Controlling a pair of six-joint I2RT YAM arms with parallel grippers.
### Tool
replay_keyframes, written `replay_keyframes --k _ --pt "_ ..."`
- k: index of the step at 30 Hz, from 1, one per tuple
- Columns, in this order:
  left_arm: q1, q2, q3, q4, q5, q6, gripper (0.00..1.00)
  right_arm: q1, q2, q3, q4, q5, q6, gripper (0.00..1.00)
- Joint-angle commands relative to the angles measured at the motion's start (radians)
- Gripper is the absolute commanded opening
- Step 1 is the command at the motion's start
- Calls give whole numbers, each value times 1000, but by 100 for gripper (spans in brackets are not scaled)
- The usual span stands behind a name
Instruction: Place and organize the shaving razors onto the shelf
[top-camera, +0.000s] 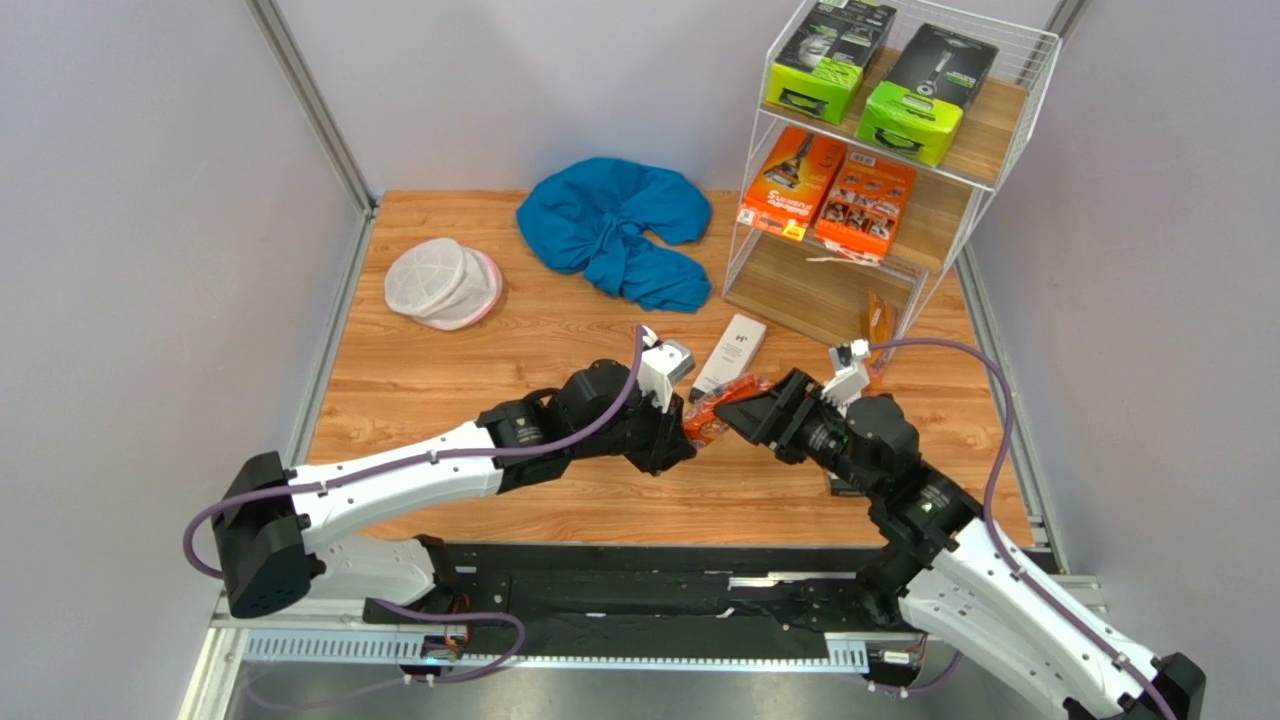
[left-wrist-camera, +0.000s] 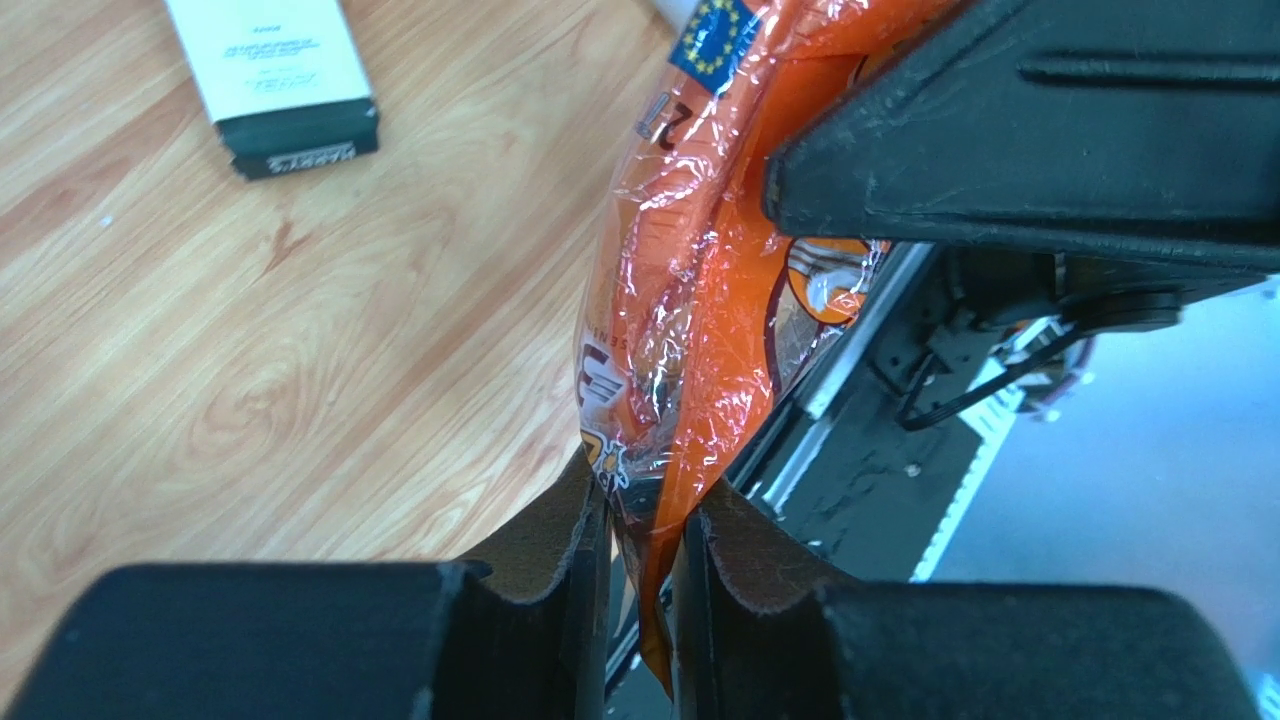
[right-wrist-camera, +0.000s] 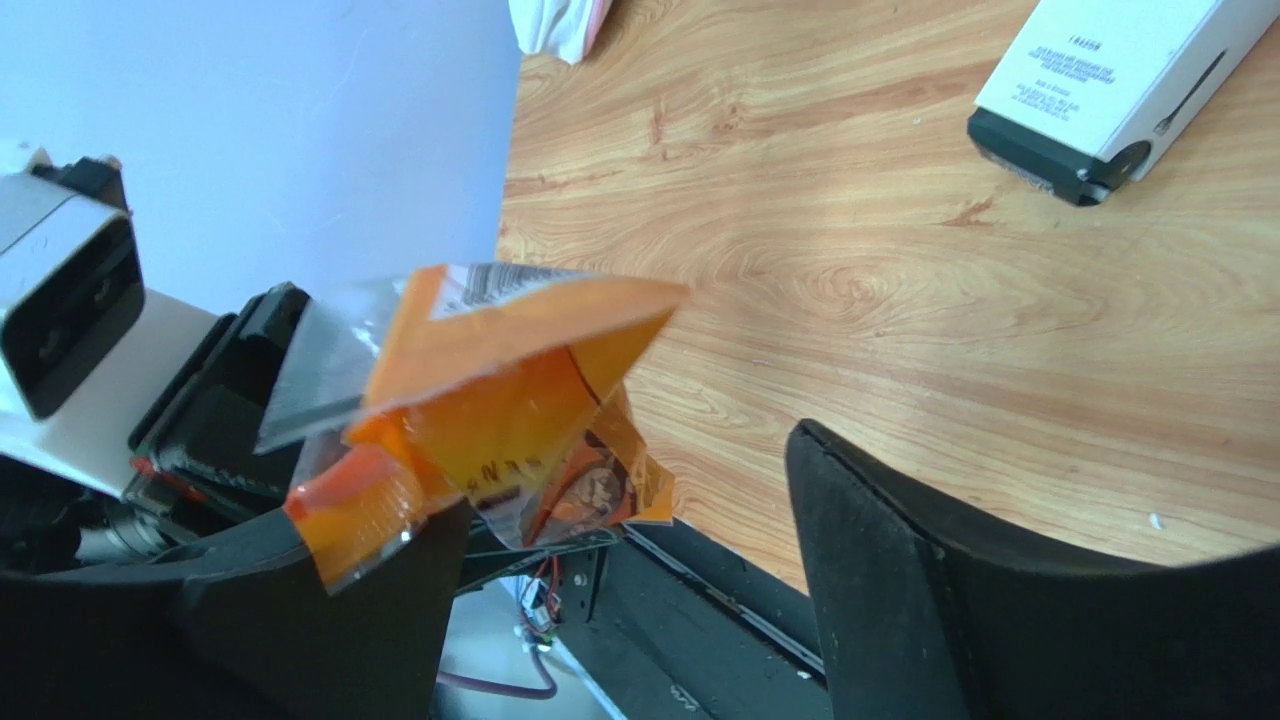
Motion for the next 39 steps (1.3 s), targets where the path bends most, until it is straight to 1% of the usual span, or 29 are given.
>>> replay_keyframes --k 1,2,3,4,6,7,9,10,12,13,15,16,17,20,22,26,27,29,30,32,39 --pt "1 -22 4 101 61 -58 0 3 -101 48 -141 73 -20 82" --pt "1 -2 7 108 67 -69 0 3 -147 59 -181 129 -23 83" --pt "1 12 8 115 84 -79 0 2 -167 89 -224 153 -26 87" --pt "1 25 19 125 90 -98 0 3 -192 105 -316 177 -27 91" --pt "1 76 31 136 121 -116 0 2 -257 143 -405 254 -38 96" --pt "2 96 47 156 132 -138 0 3 -279 184 -495 281 -40 97" --pt "2 157 70 177 171 -151 0 3 -346 217 -565 357 -47 97" --pt "2 177 77 216 184 -168 0 3 -365 250 -632 380 -47 98" --pt "11 239 102 251 231 -187 0 2 -411 279 -688 447 -46 98" --pt "16 259 107 303 244 -220 0 3 -451 302 -734 467 -46 98" --pt "46 324 126 357 299 -266 0 3 -486 327 -769 521 -52 99" --pt "59 349 133 419 320 -320 0 5 -517 339 -807 539 -55 99" --pt "71 395 139 453 363 -346 0 3 -528 367 -824 567 -58 100" --pt "109 488 180 552 417 -427 0 3 -549 422 -889 613 -70 100" --pt "136 539 215 625 440 -504 0 5 -549 447 -919 625 -78 100" --pt "175 703 290 765 506 -641 0 11 -548 482 -946 642 -83 100" --pt "186 731 330 786 515 -685 0 11 -548 488 -949 644 -83 100" --pt "195 803 385 776 530 -711 0 17 -549 496 -956 651 -83 100" --pt "197 823 433 776 532 -727 0 23 -549 500 -958 656 -83 100" --pt "202 869 478 770 528 -737 0 28 -552 507 -966 667 -81 100" --pt "208 981 700 612 506 -754 0 62 -577 519 -993 702 -66 100"
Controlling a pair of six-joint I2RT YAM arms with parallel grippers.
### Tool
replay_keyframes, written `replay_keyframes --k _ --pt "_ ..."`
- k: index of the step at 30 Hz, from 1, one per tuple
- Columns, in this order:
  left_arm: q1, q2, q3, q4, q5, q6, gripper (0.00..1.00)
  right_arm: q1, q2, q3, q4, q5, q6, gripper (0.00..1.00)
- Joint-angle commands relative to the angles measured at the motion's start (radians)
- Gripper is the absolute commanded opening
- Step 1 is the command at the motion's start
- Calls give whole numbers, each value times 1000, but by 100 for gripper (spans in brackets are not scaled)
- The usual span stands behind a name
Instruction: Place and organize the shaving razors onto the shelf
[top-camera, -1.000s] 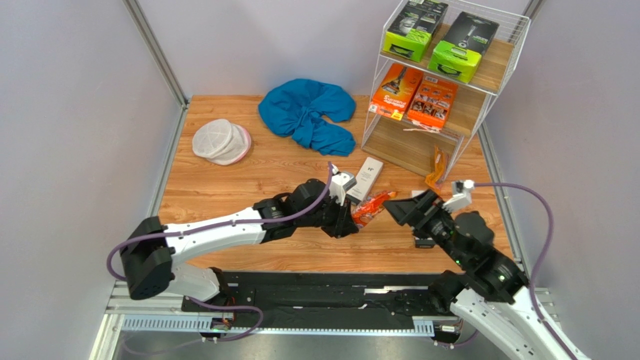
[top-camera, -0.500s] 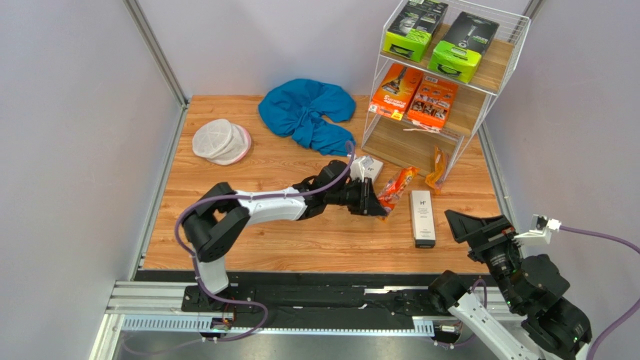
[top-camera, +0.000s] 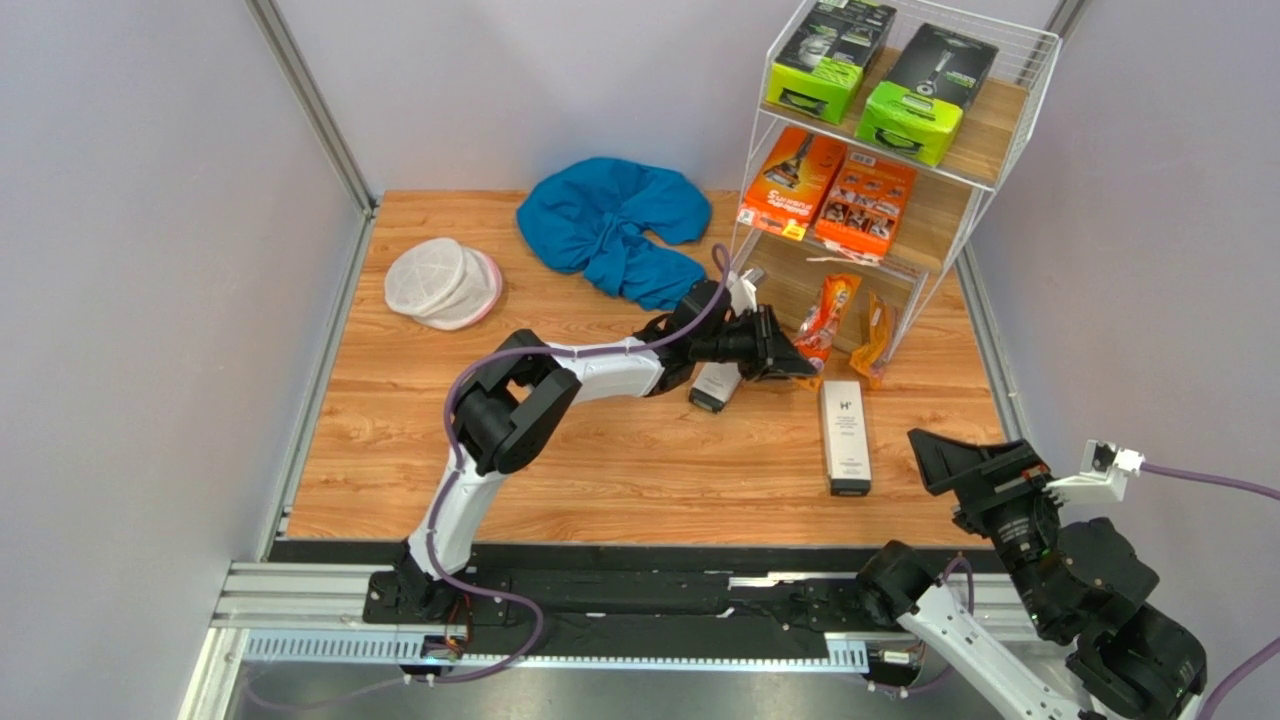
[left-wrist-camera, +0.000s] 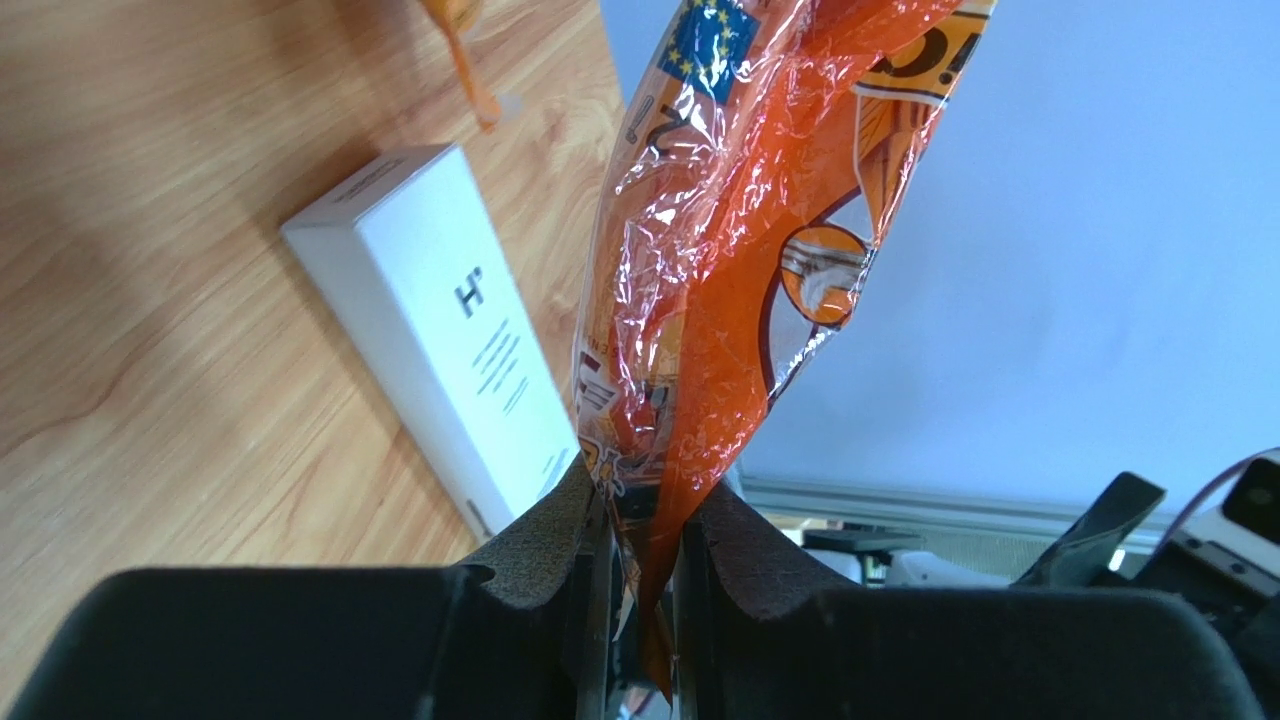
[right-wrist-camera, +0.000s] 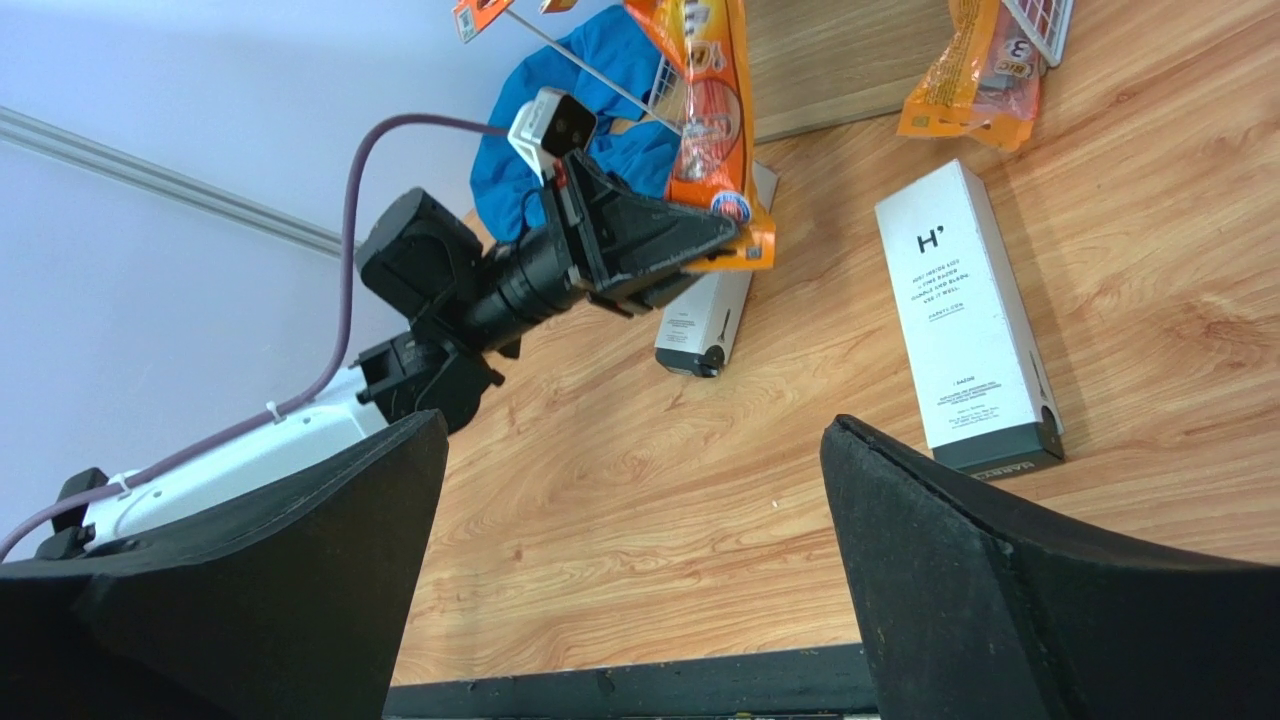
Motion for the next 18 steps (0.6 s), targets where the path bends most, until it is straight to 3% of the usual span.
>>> replay_keyframes --k 1,8,14,18 --pt "0 59 145 -53 8 -38 0 22 -32 36 -28 57 6 100" --pt "-2 147 228 -44 -15 -114 0 38 -52 62 -68 91 25 100" --pt "-9 196 227 68 -53 -219 0 48 -84 69 -87 100 38 100" --pt "-19 237 291 38 -62 -234 0 56 -84 72 -104 101 47 100"
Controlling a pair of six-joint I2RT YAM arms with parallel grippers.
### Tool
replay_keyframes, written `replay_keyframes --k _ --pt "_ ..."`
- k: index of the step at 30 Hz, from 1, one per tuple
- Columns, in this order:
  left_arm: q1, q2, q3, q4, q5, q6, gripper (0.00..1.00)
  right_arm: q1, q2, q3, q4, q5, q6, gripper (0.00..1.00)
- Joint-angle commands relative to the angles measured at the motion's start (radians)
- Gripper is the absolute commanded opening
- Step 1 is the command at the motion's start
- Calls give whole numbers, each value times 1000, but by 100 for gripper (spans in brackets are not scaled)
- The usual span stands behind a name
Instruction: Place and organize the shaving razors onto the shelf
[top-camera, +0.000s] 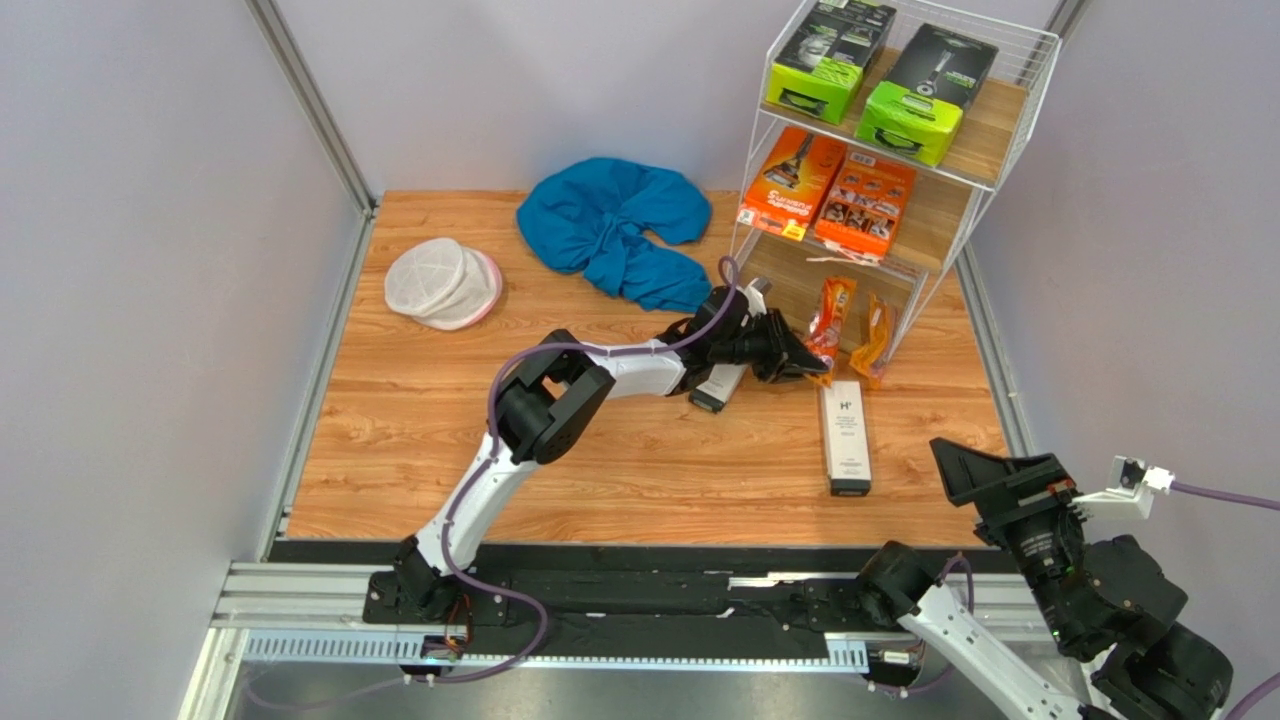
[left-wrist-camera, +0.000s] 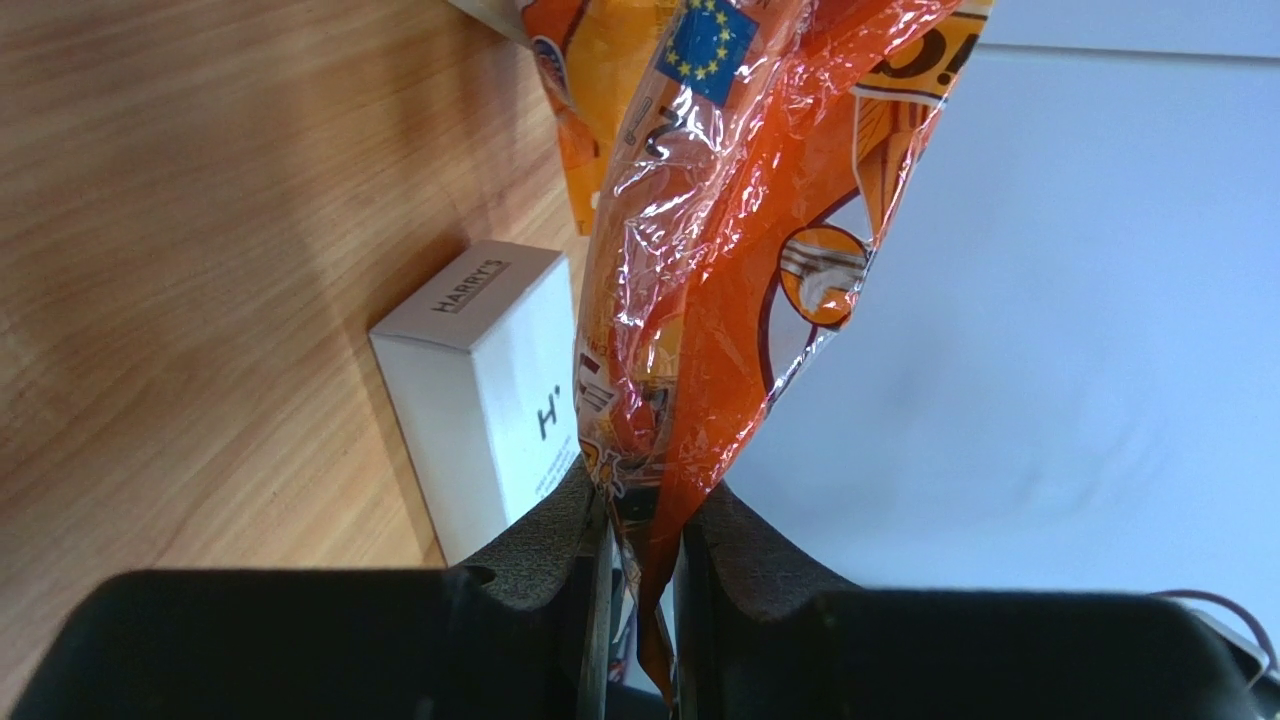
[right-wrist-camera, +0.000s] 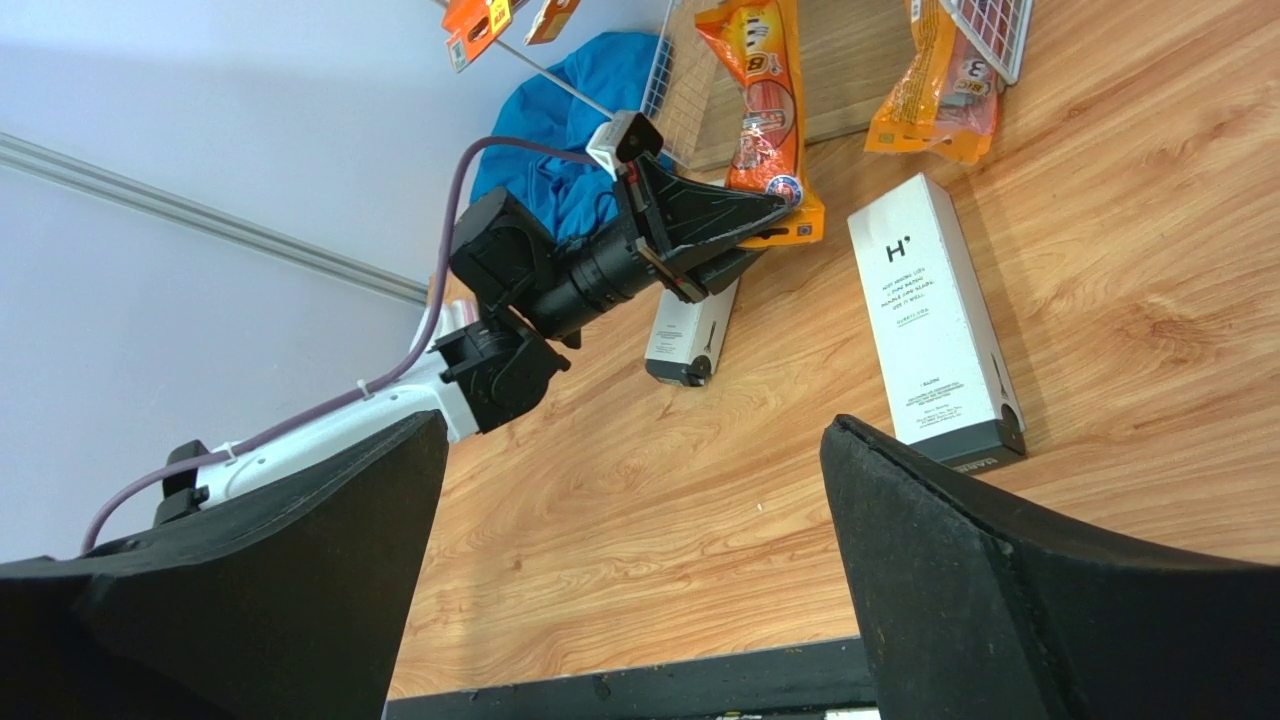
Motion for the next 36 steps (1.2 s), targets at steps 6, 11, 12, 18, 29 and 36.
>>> replay_keyframes --k 6,11,12,18,29,36 --pt "-25 80 177 -26 -53 -67 0 23 -43 10 -31 26 49 100" --pt "-27 116 282 -148 -78 -34 0 29 -46 9 -31 22 54 100" --pt "-27 133 304 -172 -78 -28 0 29 -46 9 -33 22 54 100" --pt "-27 195 462 -356 -112 28 2 34 -55 3 -39 20 64 100" --pt "-17 274 623 -445 -119 44 23 38 -63 -13 -47 5 80 100" --pt "-10 271 623 -428 -124 47 51 38 -63 -20 -54 -1 81 100"
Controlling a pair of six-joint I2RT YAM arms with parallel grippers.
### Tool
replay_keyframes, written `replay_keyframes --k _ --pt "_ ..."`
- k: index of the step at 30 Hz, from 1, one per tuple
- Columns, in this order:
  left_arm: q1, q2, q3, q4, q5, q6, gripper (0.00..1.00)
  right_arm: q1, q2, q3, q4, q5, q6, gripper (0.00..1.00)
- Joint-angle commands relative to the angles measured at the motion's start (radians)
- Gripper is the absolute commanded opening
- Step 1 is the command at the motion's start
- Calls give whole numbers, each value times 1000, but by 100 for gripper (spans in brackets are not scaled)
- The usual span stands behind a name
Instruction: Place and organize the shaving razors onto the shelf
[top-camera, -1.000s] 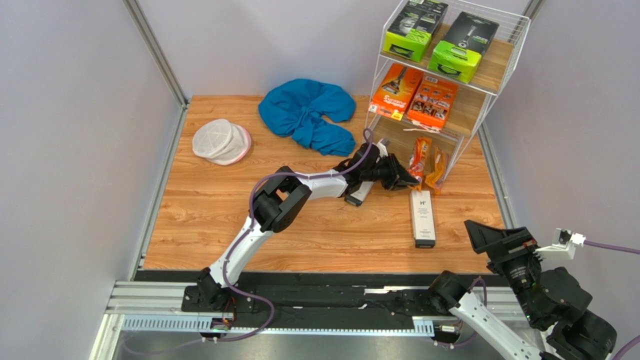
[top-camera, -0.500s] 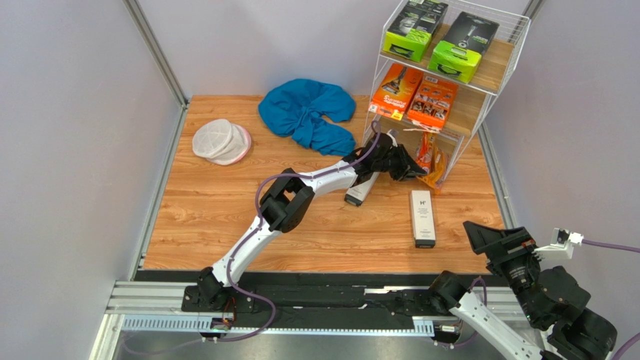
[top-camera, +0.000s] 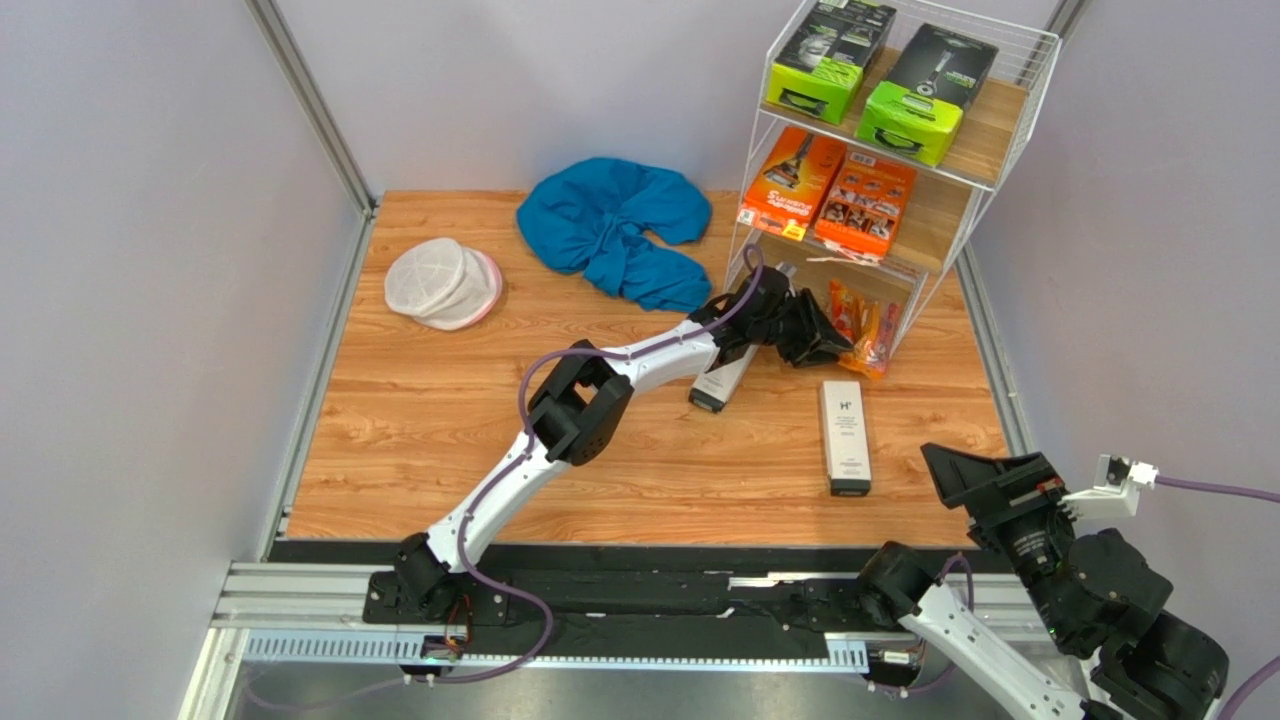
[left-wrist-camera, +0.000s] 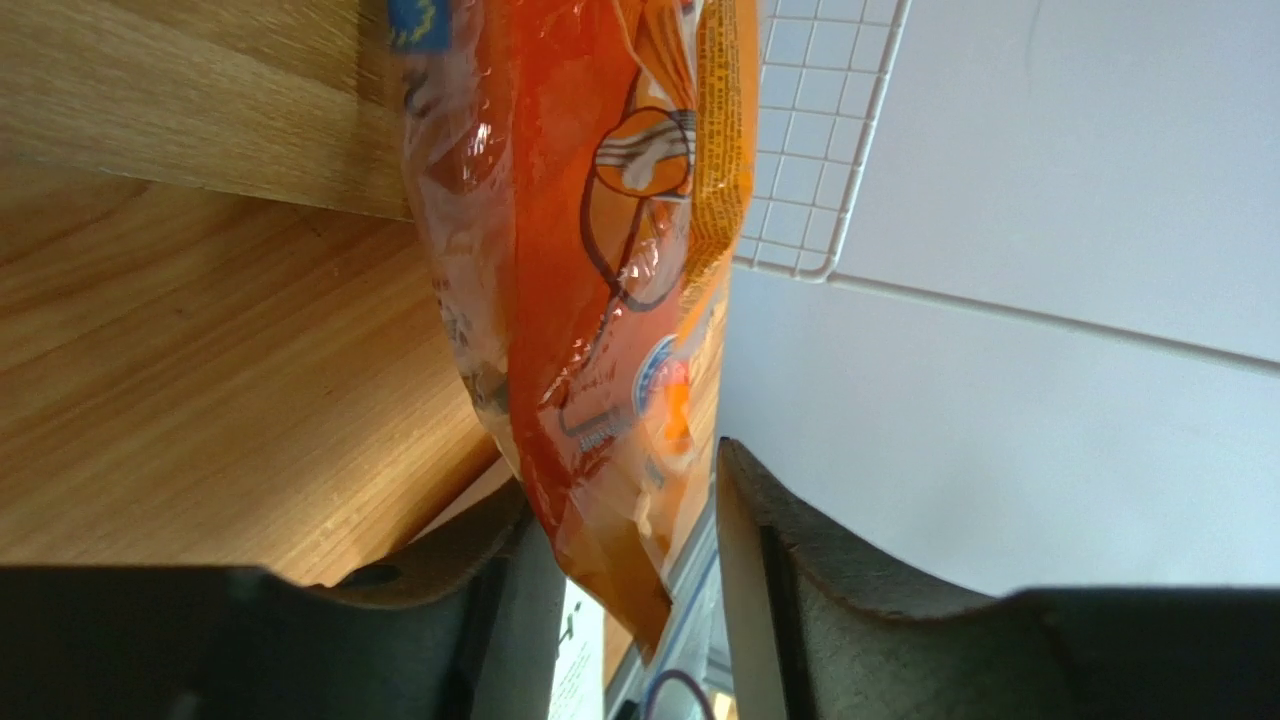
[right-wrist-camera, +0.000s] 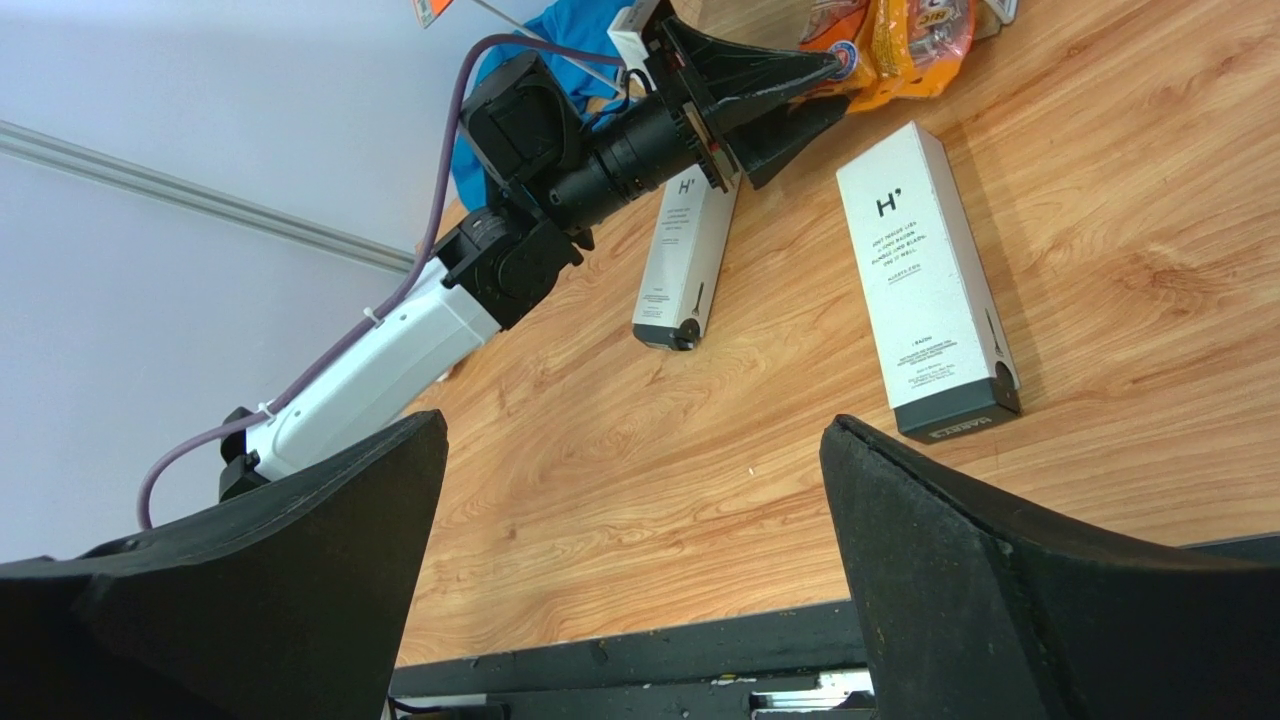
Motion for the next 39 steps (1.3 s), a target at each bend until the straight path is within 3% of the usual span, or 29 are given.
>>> replay_keyframes --k 1,14,23,28,35,39 --pt "8 -7 45 13 -6 16 55 9 -64 -8 -2 3 25 100" --pt "30 -136 -133 15 -5 124 59 17 -63 -47 24 -13 32 100" --pt "28 -75 -61 56 -6 99 57 17 -64 -33 13 -16 29 100" --pt "28 -56 -47 117 -15 67 45 17 -66 -34 7 -14 31 100" --pt "20 48 117 79 9 39 45 17 -67 -24 -10 -17 31 100" --pt "20 -11 27 108 -5 56 50 17 -70 -25 -12 -19 34 100"
